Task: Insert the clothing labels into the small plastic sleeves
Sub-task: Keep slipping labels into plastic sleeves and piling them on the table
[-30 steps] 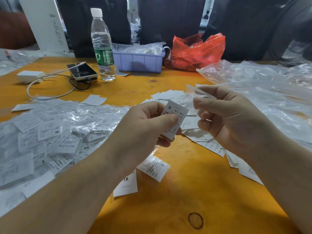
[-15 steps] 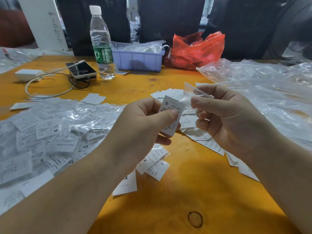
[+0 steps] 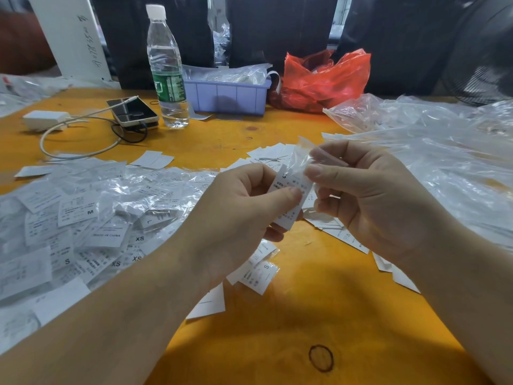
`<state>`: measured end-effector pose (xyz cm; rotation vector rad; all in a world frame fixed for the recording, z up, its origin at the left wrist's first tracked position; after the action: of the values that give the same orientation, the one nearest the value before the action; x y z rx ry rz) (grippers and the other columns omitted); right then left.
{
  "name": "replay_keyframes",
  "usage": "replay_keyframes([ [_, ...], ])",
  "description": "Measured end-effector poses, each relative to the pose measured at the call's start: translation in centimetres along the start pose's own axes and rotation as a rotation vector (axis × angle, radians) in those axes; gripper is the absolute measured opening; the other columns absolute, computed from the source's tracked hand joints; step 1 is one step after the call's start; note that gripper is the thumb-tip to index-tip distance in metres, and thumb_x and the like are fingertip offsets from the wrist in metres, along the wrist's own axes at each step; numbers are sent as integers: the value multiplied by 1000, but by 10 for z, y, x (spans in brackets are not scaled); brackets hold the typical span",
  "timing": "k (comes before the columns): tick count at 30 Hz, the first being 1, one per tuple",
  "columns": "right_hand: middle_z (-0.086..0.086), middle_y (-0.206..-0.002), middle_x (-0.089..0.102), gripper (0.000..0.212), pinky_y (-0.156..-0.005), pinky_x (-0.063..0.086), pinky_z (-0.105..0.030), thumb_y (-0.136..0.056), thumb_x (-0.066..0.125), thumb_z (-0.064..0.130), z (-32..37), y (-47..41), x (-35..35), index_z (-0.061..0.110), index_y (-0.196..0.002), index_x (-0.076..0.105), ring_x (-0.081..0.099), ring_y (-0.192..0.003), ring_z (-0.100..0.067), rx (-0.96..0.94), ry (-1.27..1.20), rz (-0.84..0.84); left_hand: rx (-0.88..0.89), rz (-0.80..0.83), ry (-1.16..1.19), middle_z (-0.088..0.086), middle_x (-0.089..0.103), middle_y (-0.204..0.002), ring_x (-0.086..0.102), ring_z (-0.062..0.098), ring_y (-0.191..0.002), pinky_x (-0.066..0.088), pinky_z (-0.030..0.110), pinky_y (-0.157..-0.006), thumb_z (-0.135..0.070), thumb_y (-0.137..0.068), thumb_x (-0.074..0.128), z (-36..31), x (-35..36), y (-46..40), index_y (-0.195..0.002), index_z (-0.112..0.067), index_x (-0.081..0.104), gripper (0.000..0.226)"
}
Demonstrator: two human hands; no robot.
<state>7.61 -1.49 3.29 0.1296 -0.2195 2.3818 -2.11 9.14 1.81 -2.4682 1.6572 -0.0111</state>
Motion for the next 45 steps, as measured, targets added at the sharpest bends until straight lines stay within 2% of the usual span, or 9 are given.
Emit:
replay_keyframes([
  [4, -1, -74, 66, 27, -50, 50, -24, -60, 75, 15, 1, 1, -1, 14, -86, 67, 58, -61, -15, -27, 44, 0, -7, 34, -38, 3, 72, -73, 70, 28, -76, 57, 30, -61, -19, -87, 69, 1, 2, 0, -90, -7, 68, 12],
  [11, -1, -76, 71, 30, -50, 51, -24, -60, 75, 14, 4, 1, -3, 12, -88, 66, 65, -62, -18, -91, 79, -46, -44, 85, -76, 7, 73, -78, 66, 17, -66, 53, 23, -57, -19, -86, 70, 4, 8, 1, -89, -10, 71, 9],
  [15, -5, -81, 72, 31, -58, 57, -32, -60, 76, 20, 6, 2, -4, 13, -89, 66, 71, -75, -32, -113, 167, -58, -48, 86, -115, 4, 74, -79, 68, 21, -69, 54, 21, -58, -21, -86, 70, 5, 8, 2, -88, -17, 71, 5],
  [17, -5, -82, 73, 33, -59, 58, -34, -60, 76, 21, 6, 3, -4, 13, -90, 66, 72, -78, -33, -120, 187, -68, -47, 87, -125, 3, 74, -78, 67, 18, -67, 53, 18, -57, -22, -86, 70, 5, 8, 2, -89, -17, 72, 6],
  [23, -1, -73, 70, 33, -56, 54, -27, -60, 76, 19, 7, 4, -3, 12, -91, 65, 65, -61, -16, -109, 202, -53, -54, 29, -118, -1, 72, -70, 62, 6, -57, 50, 16, -52, -23, -86, 70, 4, 3, 1, -89, -12, 71, 12],
  [31, -5, -76, 72, 37, -54, 53, -26, -58, 77, 21, 9, 5, 0, 14, -92, 65, 63, -61, -16, -109, 225, -13, -53, -10, -135, 0, 71, -72, 62, 4, -55, 52, 15, -53, -27, -86, 69, 3, -2, 0, -89, -13, 71, 14],
  [35, -1, -74, 72, 33, -55, 53, -24, -63, 76, 20, 11, 6, -2, 14, -92, 65, 66, -62, -16, -131, 271, -37, -44, 4, -154, -2, 71, -71, 60, 4, -55, 49, 13, -52, -27, -86, 69, 1, 0, 1, -88, -17, 73, 10],
  [39, -5, -74, 73, 24, -54, 52, -25, -70, 77, 14, 10, 5, -2, 13, -91, 65, 64, -61, -17, -128, 279, -34, -27, 10, -160, -3, 71, -69, 60, 4, -56, 49, 13, -53, -27, -86, 69, 0, 1, 2, -86, -18, 73, 10],
  [45, -2, -74, 72, 38, -53, 52, -24, -61, 77, 21, 9, 6, 1, 12, -97, 65, 61, -60, -14, -106, 299, -16, -37, -8, -141, -5, 69, -66, 60, 6, -56, 50, 16, -53, -27, -85, 70, 2, -3, 0, -85, -15, 71, 13],
])
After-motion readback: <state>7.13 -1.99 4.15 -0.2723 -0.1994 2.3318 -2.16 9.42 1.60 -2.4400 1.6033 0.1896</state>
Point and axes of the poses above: each hand's wrist, its own y-axis away from the middle knuckle, its own x-axis out of the palm, z = x × y, the point moved 7 cm from there along -y, towards the middle knuckle
